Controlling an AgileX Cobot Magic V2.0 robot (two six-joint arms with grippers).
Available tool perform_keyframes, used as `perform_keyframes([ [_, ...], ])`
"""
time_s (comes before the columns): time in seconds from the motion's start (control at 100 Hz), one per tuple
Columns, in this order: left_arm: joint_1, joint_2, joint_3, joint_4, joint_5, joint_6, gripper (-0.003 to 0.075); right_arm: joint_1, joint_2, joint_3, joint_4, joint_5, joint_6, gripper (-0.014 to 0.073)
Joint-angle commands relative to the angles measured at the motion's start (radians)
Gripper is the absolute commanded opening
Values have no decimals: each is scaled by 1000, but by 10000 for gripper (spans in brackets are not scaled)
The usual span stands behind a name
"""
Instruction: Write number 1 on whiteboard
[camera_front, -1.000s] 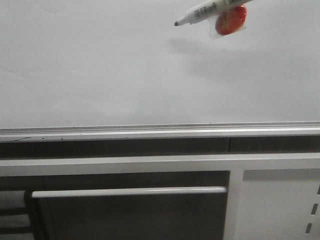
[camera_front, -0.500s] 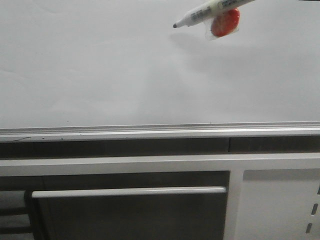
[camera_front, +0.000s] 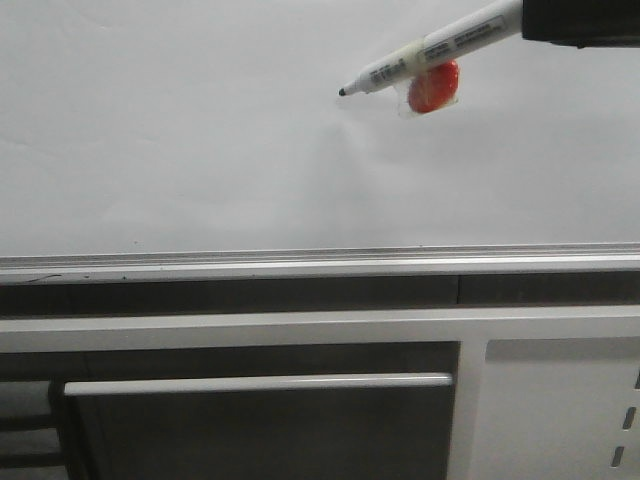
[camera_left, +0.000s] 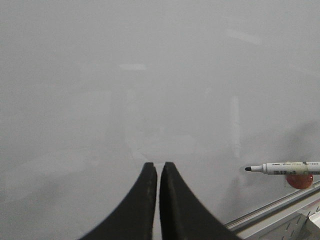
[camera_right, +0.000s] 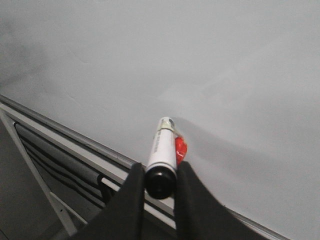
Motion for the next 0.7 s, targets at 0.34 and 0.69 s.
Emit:
perform_keyframes([
  [0.34, 1, 2, -26, -10, -40, -10, -20, 1, 57, -31, -32, -137, 0, -44],
  [0.69, 1, 2, -26, -10, -42, -10, -20, 1, 154, -31, -33, -158, 0, -43],
])
